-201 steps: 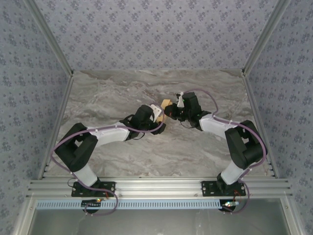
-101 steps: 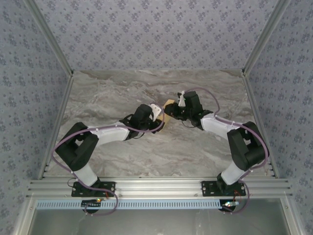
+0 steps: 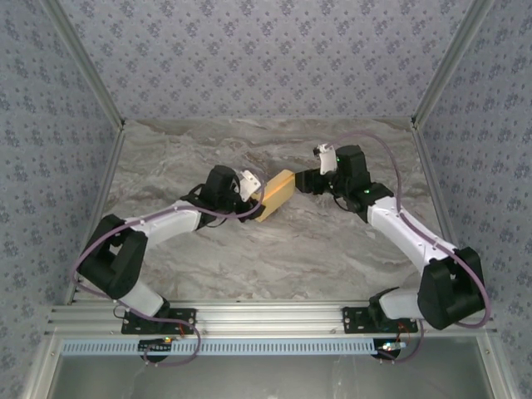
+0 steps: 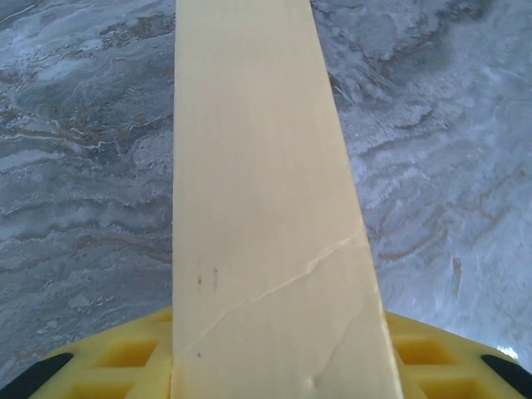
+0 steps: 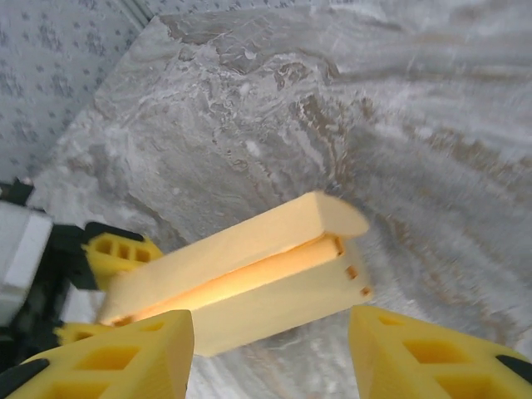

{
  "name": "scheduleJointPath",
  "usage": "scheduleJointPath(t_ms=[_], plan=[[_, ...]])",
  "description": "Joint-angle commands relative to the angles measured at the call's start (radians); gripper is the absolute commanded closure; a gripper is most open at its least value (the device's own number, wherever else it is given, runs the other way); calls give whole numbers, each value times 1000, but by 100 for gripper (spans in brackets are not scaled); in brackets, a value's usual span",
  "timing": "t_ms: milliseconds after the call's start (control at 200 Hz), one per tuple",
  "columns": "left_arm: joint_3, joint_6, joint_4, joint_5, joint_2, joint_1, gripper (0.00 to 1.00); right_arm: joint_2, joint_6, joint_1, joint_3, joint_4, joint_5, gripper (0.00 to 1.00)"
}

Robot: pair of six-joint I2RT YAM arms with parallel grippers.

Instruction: Fold the paper box

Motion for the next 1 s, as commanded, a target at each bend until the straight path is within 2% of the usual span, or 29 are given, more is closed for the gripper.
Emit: scheduleJointPath(t_ms=[0,160,275,445,525,710,914,994], plan=[[61,146,-97,133,-41,33,61,-47,-248,-17,-22,-1,43,46],[109,282,-205,257,-31,87,61,-90,-410,-24,-112,86,-31,46],[135,452,-304,316,-20,109,59,-126,-426,-13,-164,116,-38,46],[198,628,-496,414,21,159,58,-183,-414,111,-262,142,134,46],[202,661,-522,439,32,167,58,-231,-408,146,-312,146,192,46],[179,698,-533,405,39,170,58,-310,-413,149,-350,88,212,46],[166,709,-518,401,43,172,59,-269,-474,150,-348,94,195,46],[167,714,-518,400,53,171,59,-233,-498,149,-336,110,145,46]])
